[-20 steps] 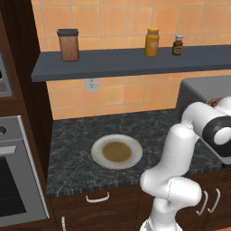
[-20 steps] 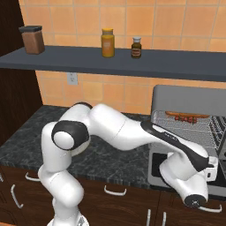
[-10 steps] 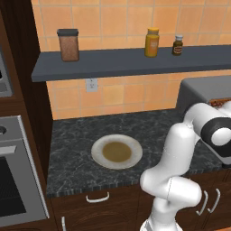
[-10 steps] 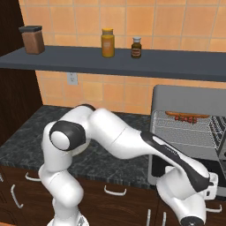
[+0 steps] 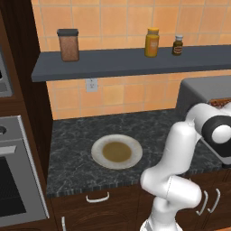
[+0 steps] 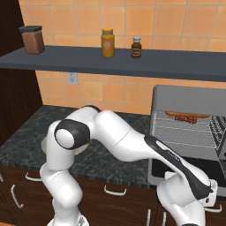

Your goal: Pick up the kebab skewer and baguette bread, and place them inside the toaster oven. Close the toaster oven door and start by setting the timer.

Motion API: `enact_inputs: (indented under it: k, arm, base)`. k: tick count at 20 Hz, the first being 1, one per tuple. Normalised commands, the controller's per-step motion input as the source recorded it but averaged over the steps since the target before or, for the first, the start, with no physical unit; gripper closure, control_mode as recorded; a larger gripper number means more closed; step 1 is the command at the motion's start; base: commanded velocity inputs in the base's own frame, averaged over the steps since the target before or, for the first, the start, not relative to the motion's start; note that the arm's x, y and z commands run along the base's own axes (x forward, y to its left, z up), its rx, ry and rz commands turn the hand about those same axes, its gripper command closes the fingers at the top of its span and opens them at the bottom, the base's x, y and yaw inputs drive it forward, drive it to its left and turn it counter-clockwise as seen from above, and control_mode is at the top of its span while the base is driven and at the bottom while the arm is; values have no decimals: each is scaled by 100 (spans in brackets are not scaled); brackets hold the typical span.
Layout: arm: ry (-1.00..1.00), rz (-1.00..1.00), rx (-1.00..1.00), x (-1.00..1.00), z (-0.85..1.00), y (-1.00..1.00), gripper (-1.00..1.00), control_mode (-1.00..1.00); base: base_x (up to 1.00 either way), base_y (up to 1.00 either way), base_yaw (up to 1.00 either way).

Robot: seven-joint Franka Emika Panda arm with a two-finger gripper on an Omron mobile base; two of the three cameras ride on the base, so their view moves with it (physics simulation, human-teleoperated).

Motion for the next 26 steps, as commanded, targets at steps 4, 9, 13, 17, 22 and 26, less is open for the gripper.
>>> enact_inputs:
  k: [4, 9, 13, 17, 22, 26]
  arm:
    - [0, 0, 1, -10, -30, -2, -100, -100]
    - [0, 0, 0, -57, -34, 0, -100, -100]
    - [0, 0, 0, -39, -49, 0, -100, -100]
    - [0, 0, 0, -17, -41, 0, -100, -100]
    - [0, 0, 0, -3, -25, 0, -100, -100]
    - [0, 0, 0, 7, -22, -3, -100, -100]
  base:
    - [0, 0, 0]
    - [0, 0, 0]
    - [0, 0, 0]
    - [0, 0, 0]
    - [0, 0, 0]
    - [0, 0, 0]
